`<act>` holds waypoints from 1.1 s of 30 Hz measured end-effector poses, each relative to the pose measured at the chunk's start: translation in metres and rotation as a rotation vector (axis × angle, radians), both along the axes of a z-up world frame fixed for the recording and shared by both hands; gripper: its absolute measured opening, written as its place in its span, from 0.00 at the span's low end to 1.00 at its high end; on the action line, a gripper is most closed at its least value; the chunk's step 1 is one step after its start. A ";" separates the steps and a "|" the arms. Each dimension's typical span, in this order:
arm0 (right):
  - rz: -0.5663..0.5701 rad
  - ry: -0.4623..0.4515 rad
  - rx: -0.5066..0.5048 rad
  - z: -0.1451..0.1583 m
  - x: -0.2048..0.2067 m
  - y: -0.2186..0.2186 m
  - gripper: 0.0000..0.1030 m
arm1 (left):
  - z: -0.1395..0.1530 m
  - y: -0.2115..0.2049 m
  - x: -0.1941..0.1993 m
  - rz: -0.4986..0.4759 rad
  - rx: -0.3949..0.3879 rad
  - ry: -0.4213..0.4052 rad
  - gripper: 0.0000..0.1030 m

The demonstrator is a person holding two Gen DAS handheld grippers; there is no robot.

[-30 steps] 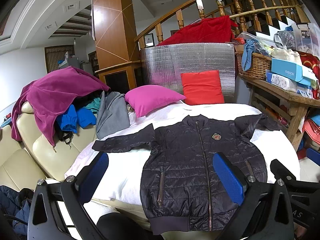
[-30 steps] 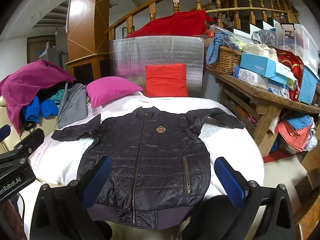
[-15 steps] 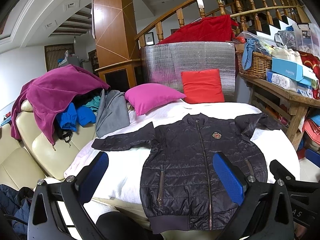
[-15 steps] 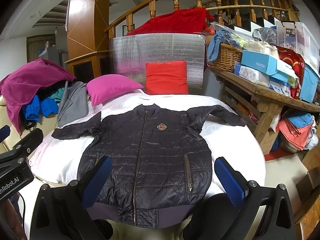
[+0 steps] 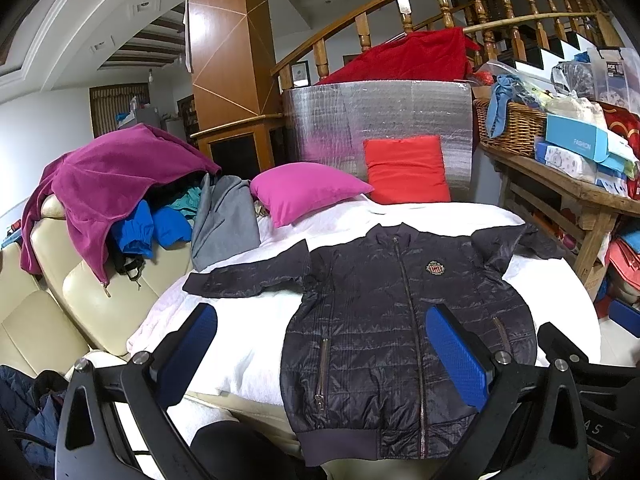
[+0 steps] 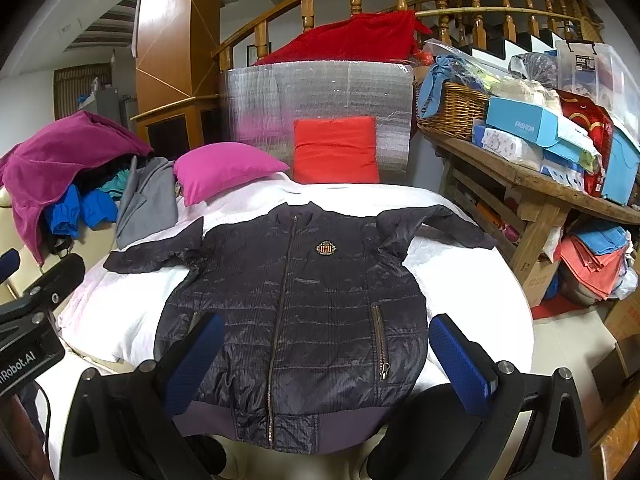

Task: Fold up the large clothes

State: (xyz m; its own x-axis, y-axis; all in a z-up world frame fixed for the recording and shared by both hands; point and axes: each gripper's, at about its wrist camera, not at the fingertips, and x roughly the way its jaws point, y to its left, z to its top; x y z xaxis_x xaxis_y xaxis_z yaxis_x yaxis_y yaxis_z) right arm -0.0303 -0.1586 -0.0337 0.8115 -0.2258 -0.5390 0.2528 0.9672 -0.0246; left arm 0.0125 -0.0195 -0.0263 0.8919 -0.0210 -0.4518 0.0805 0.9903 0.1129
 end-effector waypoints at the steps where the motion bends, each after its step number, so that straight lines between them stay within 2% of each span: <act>1: 0.001 0.003 0.001 0.000 0.001 0.000 1.00 | -0.001 0.001 0.001 0.001 0.000 0.001 1.00; 10: 0.012 0.027 -0.006 -0.005 0.022 -0.001 1.00 | -0.014 0.005 0.022 0.016 -0.003 0.037 1.00; 12: 0.014 0.024 0.003 -0.005 0.031 -0.008 1.00 | -0.022 0.003 0.036 0.017 0.000 0.059 1.00; 14: 0.012 0.012 0.028 -0.005 0.044 -0.021 1.00 | -0.036 0.000 0.059 0.006 -0.001 0.115 1.00; 17: 0.017 -0.001 0.124 -0.009 0.068 -0.057 1.00 | -0.072 -0.008 0.105 0.002 0.008 0.234 1.00; 19: 0.015 -0.009 0.186 -0.015 0.086 -0.085 1.00 | -0.104 -0.016 0.143 0.004 0.022 0.344 1.00; 21: 0.027 -0.002 0.249 -0.026 0.109 -0.118 1.00 | -0.133 -0.024 0.176 0.021 0.041 0.419 1.00; 24: 0.019 0.027 0.407 -0.053 0.150 -0.180 1.00 | -0.166 -0.034 0.215 0.050 0.072 0.482 1.00; 26: -0.029 0.016 0.505 -0.069 0.169 -0.217 1.00 | -0.177 -0.042 0.236 0.060 0.077 0.492 1.00; 32: -0.210 -0.132 0.861 -0.119 0.217 -0.338 1.00 | -0.196 -0.080 0.294 0.071 0.113 0.471 1.00; 33: -0.229 -0.152 0.896 -0.125 0.223 -0.351 1.00 | -0.201 -0.088 0.304 0.067 0.111 0.475 1.00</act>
State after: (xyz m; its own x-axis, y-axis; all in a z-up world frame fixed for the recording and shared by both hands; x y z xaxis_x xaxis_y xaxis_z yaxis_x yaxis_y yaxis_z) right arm 0.1930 -0.5093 -0.1590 0.8747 0.0591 -0.4811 0.3789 0.5357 0.7547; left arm 0.3167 -0.1071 -0.2273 0.5843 0.1009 -0.8052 0.0848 0.9792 0.1843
